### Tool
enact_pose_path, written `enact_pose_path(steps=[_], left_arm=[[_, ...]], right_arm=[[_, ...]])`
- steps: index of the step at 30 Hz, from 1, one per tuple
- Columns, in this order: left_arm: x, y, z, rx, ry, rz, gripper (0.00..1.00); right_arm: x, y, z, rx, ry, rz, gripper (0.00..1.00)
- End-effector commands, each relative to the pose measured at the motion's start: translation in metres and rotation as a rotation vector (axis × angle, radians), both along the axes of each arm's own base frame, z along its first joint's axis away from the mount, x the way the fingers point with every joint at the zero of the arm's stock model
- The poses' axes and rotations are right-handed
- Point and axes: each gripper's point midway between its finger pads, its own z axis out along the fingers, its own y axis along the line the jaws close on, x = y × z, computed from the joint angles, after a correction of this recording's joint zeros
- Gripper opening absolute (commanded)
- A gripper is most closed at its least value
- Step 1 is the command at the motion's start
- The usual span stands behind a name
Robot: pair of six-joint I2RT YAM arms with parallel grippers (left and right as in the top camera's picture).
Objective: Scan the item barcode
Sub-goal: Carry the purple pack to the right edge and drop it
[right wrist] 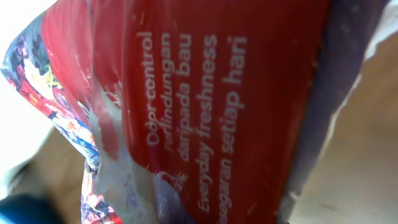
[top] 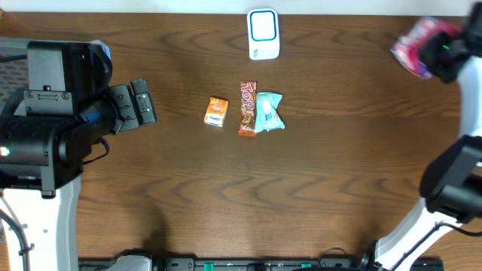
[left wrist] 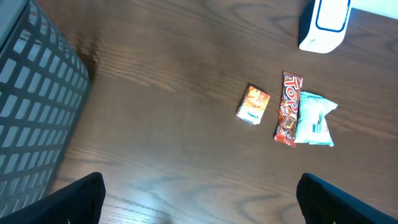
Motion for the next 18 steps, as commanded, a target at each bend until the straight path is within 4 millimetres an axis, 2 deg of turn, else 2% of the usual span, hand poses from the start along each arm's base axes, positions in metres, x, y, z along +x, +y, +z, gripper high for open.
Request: enact_pose_path(steps=[1, 2, 4, 5, 6, 9, 12, 16, 18], left_arm=[[0.0, 0.002, 0.001, 0.01, -0.004, 0.0, 0.98], [0.0, 0.002, 0.001, 0.01, -0.004, 0.0, 0.98], [0.0, 0.002, 0.001, 0.01, -0.004, 0.0, 0.98], [0.0, 0.002, 0.001, 0.01, -0.004, 0.0, 0.98], [0.0, 0.002, 0.001, 0.01, -0.004, 0.0, 0.98], [0.0, 0.002, 0.001, 0.01, -0.004, 0.0, 0.98], [0.0, 0.002, 0.001, 0.01, -0.004, 0.0, 0.98], [0.0, 0.002, 0.001, 0.01, -0.004, 0.0, 0.98], [0.0, 0.002, 0.001, 0.01, -0.004, 0.0, 0.98]], right_arm=[[-0.014, -0.034, -0.009, -0.022, 0.025, -0.017, 0.04], [-0.019, -0.043, -0.015, -0.014, 0.036, -0.037, 0.14], [-0.029, -0.058, -0.025, 0.003, 0.058, -0.068, 0.64], [-0.032, -0.062, -0.03, 0.014, 0.068, -0.076, 0.78], [-0.035, -0.064, -0.034, 0.028, 0.076, -0.075, 0.87], [-0.037, -0.059, -0.037, 0.066, 0.069, -0.017, 0.98], [-0.037, -0.049, -0.024, 0.095, 0.037, 0.033, 0.99], [-0.038, -0.039, 0.017, 0.08, -0.04, 0.063, 0.99], [-0.037, -0.023, 0.043, 0.076, -0.099, 0.128, 0.99]])
